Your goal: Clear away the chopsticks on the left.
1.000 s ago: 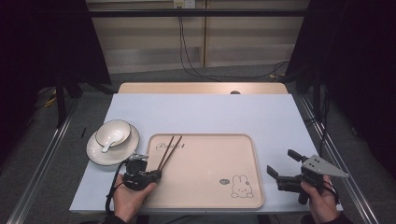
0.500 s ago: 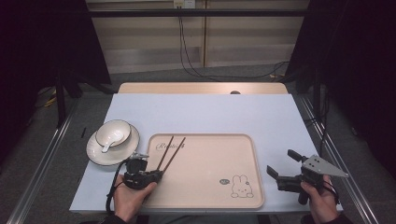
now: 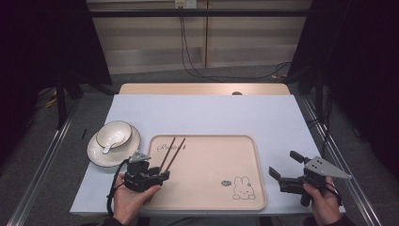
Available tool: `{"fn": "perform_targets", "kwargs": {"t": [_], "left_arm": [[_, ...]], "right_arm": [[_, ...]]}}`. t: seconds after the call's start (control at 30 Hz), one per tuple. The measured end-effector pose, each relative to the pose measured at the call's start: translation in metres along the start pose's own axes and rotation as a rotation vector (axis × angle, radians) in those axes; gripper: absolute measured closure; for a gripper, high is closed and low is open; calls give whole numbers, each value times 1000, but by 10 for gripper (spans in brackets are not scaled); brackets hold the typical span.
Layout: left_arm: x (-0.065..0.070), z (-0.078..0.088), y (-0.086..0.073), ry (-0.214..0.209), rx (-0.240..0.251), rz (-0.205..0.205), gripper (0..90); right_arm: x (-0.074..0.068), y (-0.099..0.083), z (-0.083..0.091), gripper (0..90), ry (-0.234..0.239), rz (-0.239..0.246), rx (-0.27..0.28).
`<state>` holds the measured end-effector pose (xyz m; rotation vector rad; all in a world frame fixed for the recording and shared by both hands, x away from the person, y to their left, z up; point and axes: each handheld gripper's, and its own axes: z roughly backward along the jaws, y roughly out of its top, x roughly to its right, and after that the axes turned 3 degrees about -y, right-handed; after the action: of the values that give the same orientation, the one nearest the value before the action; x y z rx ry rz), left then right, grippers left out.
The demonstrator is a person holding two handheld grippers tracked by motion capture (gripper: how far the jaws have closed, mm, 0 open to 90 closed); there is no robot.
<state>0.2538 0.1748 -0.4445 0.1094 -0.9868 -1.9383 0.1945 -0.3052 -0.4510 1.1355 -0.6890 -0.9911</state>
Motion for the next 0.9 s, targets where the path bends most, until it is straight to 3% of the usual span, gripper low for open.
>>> {"fn": "perform_targets", "kwargs": {"t": [0.13,0.23,0.3,0.4,0.5,0.6,0.67,0.7,0.9], "left_arm": [[-4,10,1,-40,110,-108,329],[-7,22,1,-16,181,-197,214],[-9,25,0,-12,193,-205,166],[-22,39,-2,-47,252,-231,97],[-34,50,-5,-53,281,-248,37],[-44,60,-10,-51,337,-258,36],[-50,65,-13,-61,354,-227,32],[-54,70,-17,-43,369,-232,32],[-64,81,-29,-38,396,-259,27]], "right_arm": [[0,0,0,9,-3,0,2],[0,0,0,9,-3,0,3],[0,0,0,9,-3,0,3],[0,-1,0,9,-1,1,4],[0,-1,0,9,-2,3,5],[0,-1,1,8,-9,-1,6],[0,-1,1,8,-5,-1,5],[0,-1,1,9,-5,0,6],[0,-1,3,8,-11,5,25]]}}
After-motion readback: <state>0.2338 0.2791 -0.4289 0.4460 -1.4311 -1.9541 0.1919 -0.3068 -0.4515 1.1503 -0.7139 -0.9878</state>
